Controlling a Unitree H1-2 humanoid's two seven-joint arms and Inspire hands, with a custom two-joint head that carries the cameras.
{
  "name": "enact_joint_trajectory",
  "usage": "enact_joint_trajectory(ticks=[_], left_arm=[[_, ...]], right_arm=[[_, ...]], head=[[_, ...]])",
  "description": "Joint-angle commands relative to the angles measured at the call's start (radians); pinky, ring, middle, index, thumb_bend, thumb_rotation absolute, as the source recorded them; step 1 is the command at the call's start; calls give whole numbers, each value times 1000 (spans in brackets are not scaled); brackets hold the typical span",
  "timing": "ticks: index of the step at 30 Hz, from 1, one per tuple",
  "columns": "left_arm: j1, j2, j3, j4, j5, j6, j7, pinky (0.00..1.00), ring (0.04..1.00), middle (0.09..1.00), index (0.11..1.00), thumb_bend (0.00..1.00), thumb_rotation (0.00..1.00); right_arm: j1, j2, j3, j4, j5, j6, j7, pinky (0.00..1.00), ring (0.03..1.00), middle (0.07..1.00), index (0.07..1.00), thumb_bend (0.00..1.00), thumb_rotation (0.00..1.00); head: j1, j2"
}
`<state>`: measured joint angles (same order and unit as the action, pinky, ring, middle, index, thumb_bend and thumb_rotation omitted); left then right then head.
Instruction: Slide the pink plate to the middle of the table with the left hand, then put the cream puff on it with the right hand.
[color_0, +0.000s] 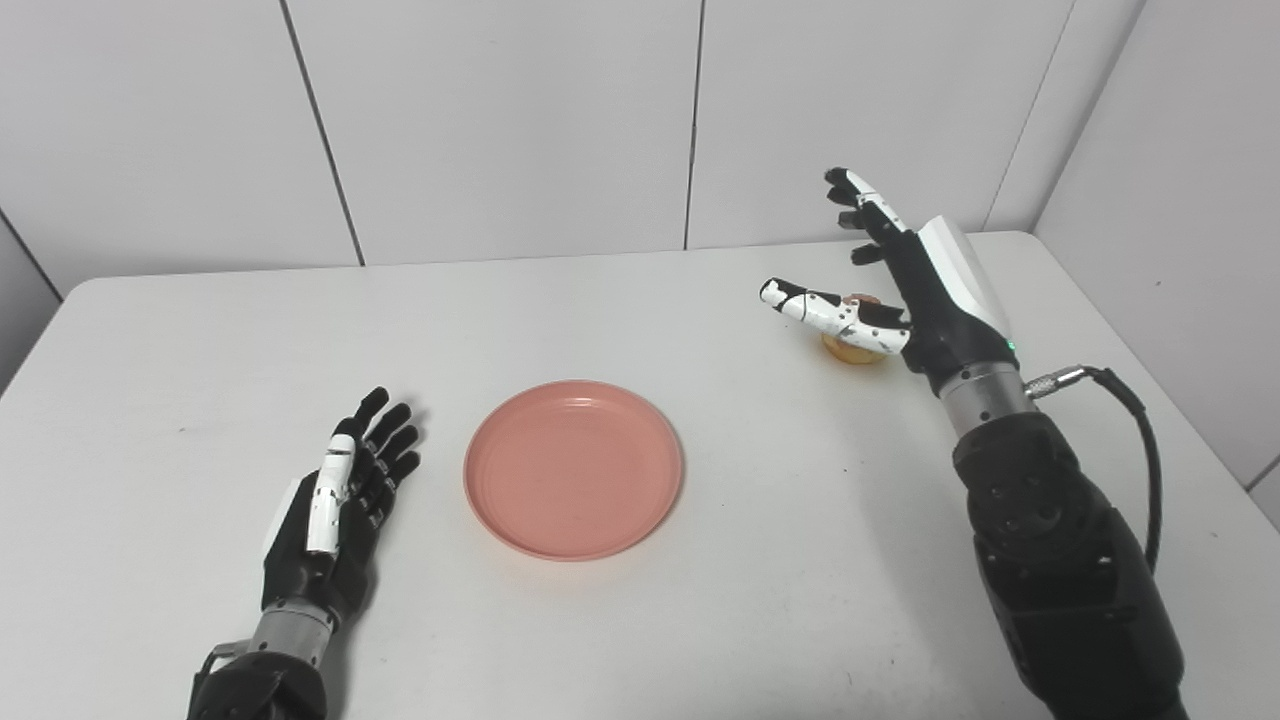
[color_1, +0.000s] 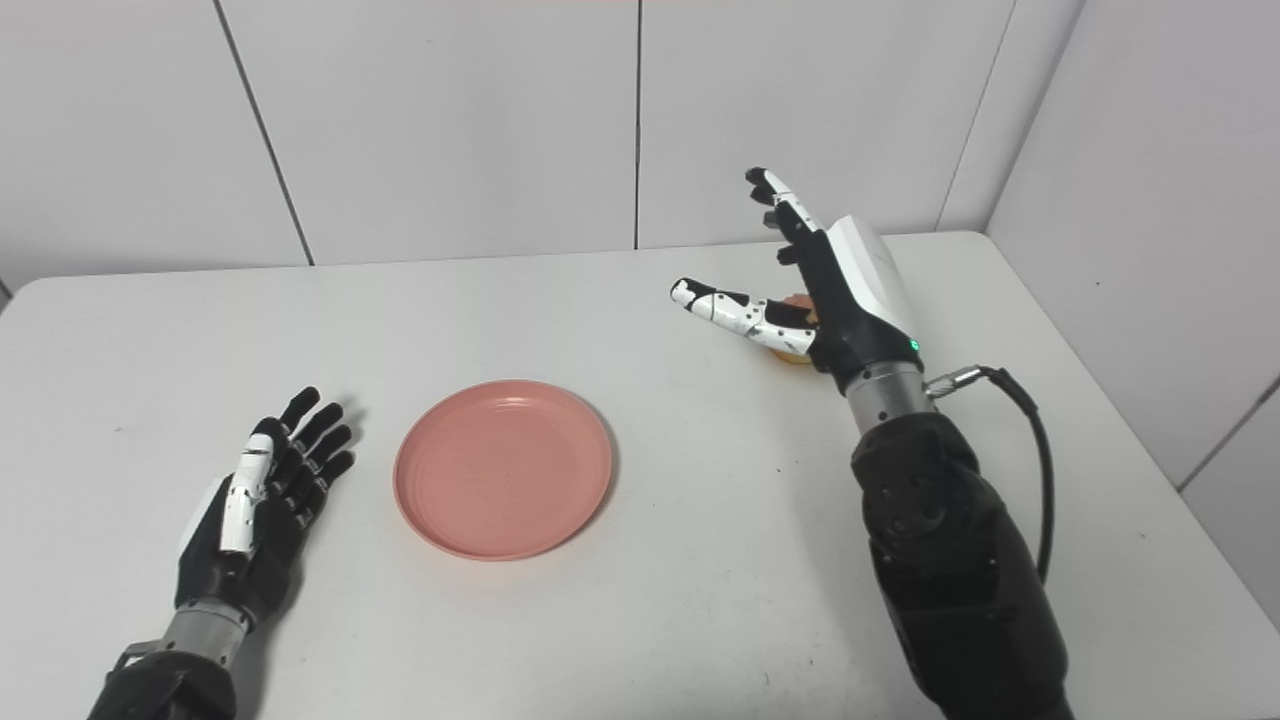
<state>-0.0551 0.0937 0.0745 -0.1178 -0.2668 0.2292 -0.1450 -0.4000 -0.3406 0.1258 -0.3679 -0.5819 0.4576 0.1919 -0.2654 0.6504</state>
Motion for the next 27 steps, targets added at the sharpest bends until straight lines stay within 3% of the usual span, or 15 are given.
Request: enact_joint_trajectory(ticks=[1,12,27], left_arm=[[9,7,-9,-34,14,-39,-10,938,930,922,902,416,1000],[46,3,8,-2,-14,-60,-18,949,925,919,890,409,954],[53,13,10,6,-24,-69,-28,953,929,923,895,400,1000]], right_arm=[[-61,-50,1,1,-34,-12,26,763,879,923,917,764,608],[-143,-156,35,129,-99,-5,123,765,913,973,965,865,523],[-230,-192,73,395,-150,-33,130,791,944,986,997,922,516]], head=[[-4,-5],[-28,-18],[-33,-16]])
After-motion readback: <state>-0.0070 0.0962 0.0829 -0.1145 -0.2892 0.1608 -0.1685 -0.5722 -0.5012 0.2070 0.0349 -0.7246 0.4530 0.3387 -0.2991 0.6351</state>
